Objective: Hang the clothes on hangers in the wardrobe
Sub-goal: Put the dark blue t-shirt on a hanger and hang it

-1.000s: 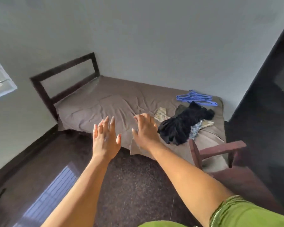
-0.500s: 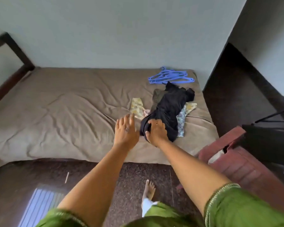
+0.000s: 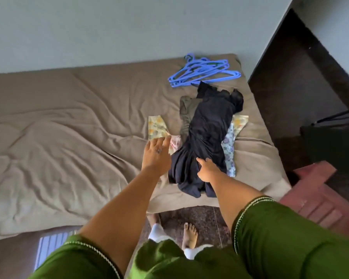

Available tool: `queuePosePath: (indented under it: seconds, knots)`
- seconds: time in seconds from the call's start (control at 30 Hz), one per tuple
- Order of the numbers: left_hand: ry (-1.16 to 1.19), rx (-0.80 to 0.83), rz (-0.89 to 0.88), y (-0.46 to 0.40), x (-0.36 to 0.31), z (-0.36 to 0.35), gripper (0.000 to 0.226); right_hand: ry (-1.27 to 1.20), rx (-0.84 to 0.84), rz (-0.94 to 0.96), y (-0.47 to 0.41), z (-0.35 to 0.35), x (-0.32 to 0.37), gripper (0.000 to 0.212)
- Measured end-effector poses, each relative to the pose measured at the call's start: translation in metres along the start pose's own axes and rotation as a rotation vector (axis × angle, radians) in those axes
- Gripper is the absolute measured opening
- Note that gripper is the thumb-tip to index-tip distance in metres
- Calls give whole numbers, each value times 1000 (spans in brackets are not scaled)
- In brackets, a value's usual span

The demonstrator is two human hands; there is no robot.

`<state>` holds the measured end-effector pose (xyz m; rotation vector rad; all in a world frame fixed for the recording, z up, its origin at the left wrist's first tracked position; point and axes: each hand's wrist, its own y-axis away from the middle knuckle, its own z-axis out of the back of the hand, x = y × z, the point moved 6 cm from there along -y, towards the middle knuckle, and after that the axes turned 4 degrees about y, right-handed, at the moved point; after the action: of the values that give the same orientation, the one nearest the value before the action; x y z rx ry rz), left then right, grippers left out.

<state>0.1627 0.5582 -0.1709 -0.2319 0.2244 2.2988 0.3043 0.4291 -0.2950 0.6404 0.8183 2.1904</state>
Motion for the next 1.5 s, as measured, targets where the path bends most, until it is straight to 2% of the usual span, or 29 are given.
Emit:
queuePosePath:
  seconds: [0.07,0.27,0.4,0.5,0.53,0.63,0.7,0.77,0.83,0.93,1.0,1.1,1.17,1.2,1.27,1.33,1.37,1.43,1.5]
  knots:
    - [-52,47,-61,-26,2,-12,65,-7,46,-22,-21,-1,-2,70]
    - [3,142,-122,-64,-10,-48,67,5,153,-104,-57,-27,2,53]
    - [55,252,-125,-78,-6,-55,70,-216,-205,-316,-52,19,1,32]
    - [180,372,-12,-85,4,-51,77,-549,-336,-440,-38,75,23,22]
    - [229,434,42,-88,7,-49,82,-661,-379,-405,-33,99,39,17]
    - [324,533,125,-102,12,-29,103,-934,-513,-182,-11,187,99,37]
    - [456,467,135,-122,12,-3,95,-1102,-511,-64,6,245,142,35]
    - [711,286,218,-145,21,34,64,-1284,-556,28,23,304,177,27]
    - [893,118,306,-164,34,81,36,-1417,-661,81,46,356,197,22]
    - [1093,-93,258,-185,58,162,14,-1600,-867,134,85,418,198,29]
    - [1090,-171,171,-193,75,211,17,-1760,-980,188,107,443,193,29]
    - [914,-319,6,-199,91,285,20,-1920,-1083,281,128,458,190,16]
    - [877,-468,-58,-197,97,335,20,-1803,-1082,301,137,463,198,14]
    - [879,-534,-84,-193,97,357,17,-1621,-1051,267,144,463,206,24]
    - [844,-621,-159,-185,94,397,10,-1203,-920,228,151,458,237,59]
    - [690,-645,-257,-178,83,426,5,-875,-772,424,159,451,285,79]
    - [587,-633,-287,-176,76,436,5,-751,-693,555,163,447,309,75]
    - [439,-629,-264,-174,74,449,7,-678,-592,693,166,443,335,48]
    - [379,-651,-195,-177,85,458,9,-712,-663,674,161,450,335,19]
